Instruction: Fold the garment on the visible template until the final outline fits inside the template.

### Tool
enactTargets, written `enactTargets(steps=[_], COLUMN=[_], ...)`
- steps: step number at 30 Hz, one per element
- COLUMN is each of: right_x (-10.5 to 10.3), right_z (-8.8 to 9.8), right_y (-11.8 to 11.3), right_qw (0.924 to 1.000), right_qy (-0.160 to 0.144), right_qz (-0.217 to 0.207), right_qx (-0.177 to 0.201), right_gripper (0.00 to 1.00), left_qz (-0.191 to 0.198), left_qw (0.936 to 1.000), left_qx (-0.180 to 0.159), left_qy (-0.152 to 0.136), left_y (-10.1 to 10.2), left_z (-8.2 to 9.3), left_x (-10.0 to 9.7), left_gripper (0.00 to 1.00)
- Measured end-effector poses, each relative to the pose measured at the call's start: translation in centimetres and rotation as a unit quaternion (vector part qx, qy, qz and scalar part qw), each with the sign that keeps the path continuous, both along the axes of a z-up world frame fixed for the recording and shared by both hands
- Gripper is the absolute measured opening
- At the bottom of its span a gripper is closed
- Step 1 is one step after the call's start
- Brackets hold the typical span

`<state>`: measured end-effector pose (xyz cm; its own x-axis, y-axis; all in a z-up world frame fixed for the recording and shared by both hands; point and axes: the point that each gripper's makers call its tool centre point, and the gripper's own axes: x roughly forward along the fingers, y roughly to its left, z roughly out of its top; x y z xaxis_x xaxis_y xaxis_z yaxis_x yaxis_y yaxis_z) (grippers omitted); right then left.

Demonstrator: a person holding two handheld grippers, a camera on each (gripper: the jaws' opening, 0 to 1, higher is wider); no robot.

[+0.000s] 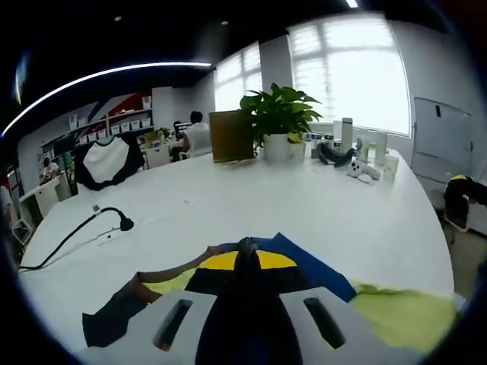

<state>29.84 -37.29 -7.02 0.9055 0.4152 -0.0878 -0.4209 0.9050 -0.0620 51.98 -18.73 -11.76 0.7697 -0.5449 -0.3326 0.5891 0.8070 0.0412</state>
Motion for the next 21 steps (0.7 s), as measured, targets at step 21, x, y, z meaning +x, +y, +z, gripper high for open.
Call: enactTargets(steps=[21], right_x=[0.1], right_z=[-0.1], right_y=[-0.1], right_qw=[1.0], right_qy=[0.002], right_qz=[-0.002], right_qx=[0.0], right_gripper=[0.93], left_qz=[-0.008], left_qw=[0.9989], left_qx=[-0.035], left_qy=[0.031], left_y=[-1.8], left_z=[-3.2], left_x=[0.0], left_gripper=[0.08])
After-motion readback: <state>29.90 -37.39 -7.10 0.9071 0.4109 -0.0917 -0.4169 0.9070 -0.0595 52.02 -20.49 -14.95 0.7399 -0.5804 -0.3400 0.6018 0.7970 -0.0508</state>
